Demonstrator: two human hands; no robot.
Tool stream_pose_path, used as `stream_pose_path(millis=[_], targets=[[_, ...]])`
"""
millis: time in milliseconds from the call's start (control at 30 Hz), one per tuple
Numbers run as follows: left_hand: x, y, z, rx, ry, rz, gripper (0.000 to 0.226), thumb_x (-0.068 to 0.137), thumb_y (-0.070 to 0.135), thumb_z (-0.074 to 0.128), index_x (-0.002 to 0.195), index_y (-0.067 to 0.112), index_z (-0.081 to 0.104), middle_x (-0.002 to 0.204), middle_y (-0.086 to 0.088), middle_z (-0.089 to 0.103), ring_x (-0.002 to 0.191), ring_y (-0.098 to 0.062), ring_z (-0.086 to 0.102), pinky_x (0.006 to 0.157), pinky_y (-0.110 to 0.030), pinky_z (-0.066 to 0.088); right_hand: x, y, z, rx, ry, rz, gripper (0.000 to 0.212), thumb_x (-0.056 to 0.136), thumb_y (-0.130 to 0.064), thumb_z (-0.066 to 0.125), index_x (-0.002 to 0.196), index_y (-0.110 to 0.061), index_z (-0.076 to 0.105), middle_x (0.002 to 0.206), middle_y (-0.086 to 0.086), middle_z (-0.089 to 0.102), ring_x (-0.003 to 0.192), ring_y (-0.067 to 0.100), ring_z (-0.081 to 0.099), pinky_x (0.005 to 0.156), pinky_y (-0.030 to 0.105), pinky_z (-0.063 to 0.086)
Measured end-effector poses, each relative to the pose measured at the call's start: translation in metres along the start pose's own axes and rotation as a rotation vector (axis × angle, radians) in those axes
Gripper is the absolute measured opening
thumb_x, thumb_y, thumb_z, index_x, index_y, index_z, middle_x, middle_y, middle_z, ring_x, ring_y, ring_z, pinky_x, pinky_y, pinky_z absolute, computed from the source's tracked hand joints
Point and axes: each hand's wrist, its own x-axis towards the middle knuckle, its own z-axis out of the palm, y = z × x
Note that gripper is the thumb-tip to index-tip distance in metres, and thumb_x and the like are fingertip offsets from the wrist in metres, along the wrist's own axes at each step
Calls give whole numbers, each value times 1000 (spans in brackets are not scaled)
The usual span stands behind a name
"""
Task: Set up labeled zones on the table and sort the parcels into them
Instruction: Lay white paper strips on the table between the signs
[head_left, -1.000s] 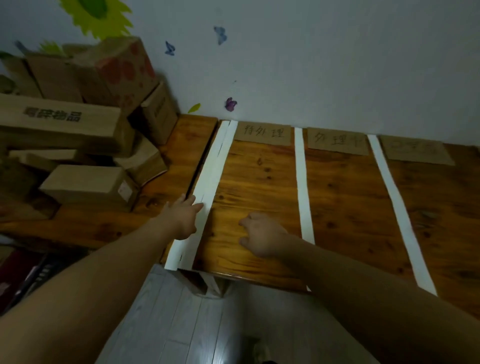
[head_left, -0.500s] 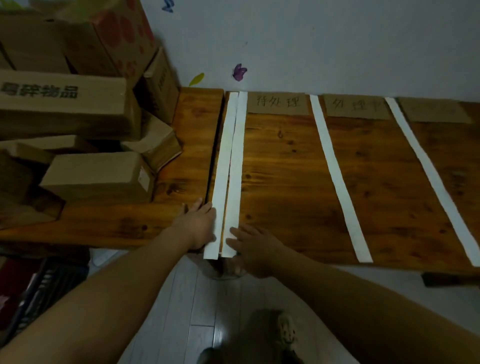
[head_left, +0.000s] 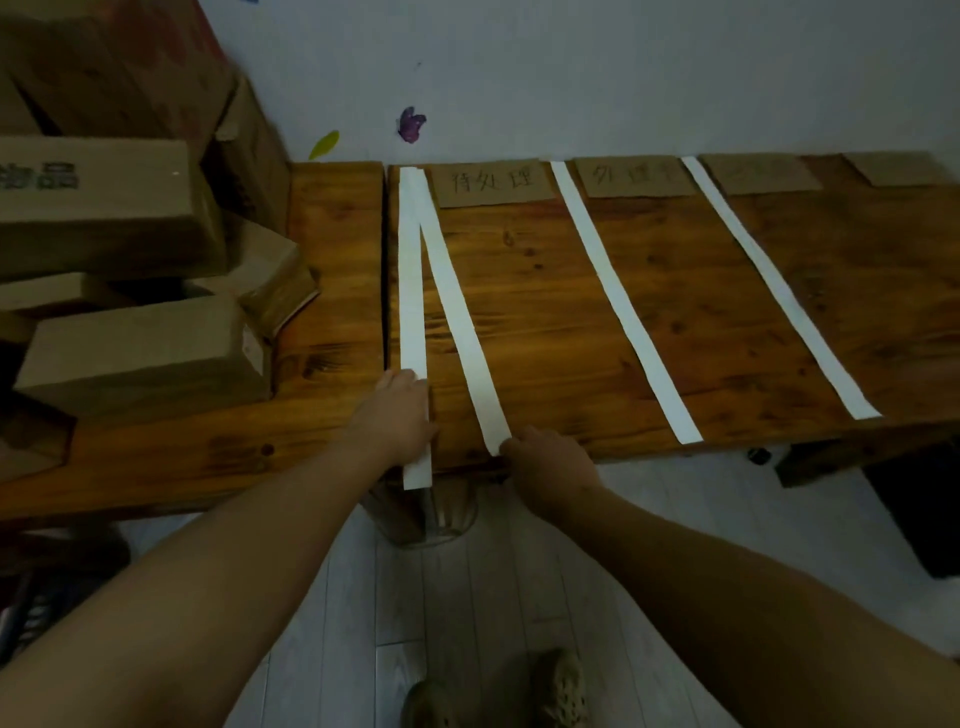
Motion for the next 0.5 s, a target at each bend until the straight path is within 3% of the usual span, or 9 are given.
stream_pose_path(millis=[67, 133, 233, 367, 433, 500], targets=[[1, 14, -5, -265, 44, -116, 35, 93, 35, 53, 119, 12, 55, 122, -10, 55, 110, -23, 52, 89, -33, 45, -8, 5, -11, 96, 57, 4, 29, 99, -19, 49, 127, -16, 55, 125, 7, 57, 109, 24, 58, 95, 34, 48], [2, 28, -14, -713, -84, -327, 29, 93, 37, 54, 102, 9, 58, 103, -10, 62, 88, -21, 60, 74, -30, 52, -17, 9, -23, 181, 111, -29, 27, 99, -17, 48, 126, -16, 56, 124, 5, 57, 105, 21, 59, 90, 29, 47], [2, 49, -27, -1286, -257, -525, 34, 92, 29, 59, 115, 7, 51, 100, -10, 61, 90, -26, 62, 77, -36, 56, -31, 13, -37, 195, 154, -129, 28, 99, -16, 50, 126, -15, 57, 125, 6, 57, 107, 20, 58, 90, 27, 46], [-2, 73, -40, -1396, -250, -522, 33, 91, 7, 59, 123, 4, 49, 110, -11, 57, 104, -29, 57, 77, -35, 53, -48, 20, -43, 265, 95, -168, 30, 99, -29, 50, 123, -15, 61, 127, 5, 56, 112, 19, 54, 96, 30, 46], [-2, 80, -43, -1397, -248, -521, 34, 91, 4, 57, 124, 4, 50, 118, -12, 57, 103, -29, 57, 74, -34, 53, -54, 19, -44, 421, 87, -82, 40, 97, -44, 51, 122, -16, 62, 124, 3, 56, 112, 17, 53, 94, 31, 46], [-6, 85, -47, -1420, -242, -519, 31, 92, 4, 56, 122, 6, 51, 109, -11, 59, 91, -24, 59, 65, -31, 54, -52, 15, -46, 667, 169, 82, 48, 95, -45, 54, 133, -16, 52, 131, 3, 53, 118, 19, 51, 96, 34, 47]])
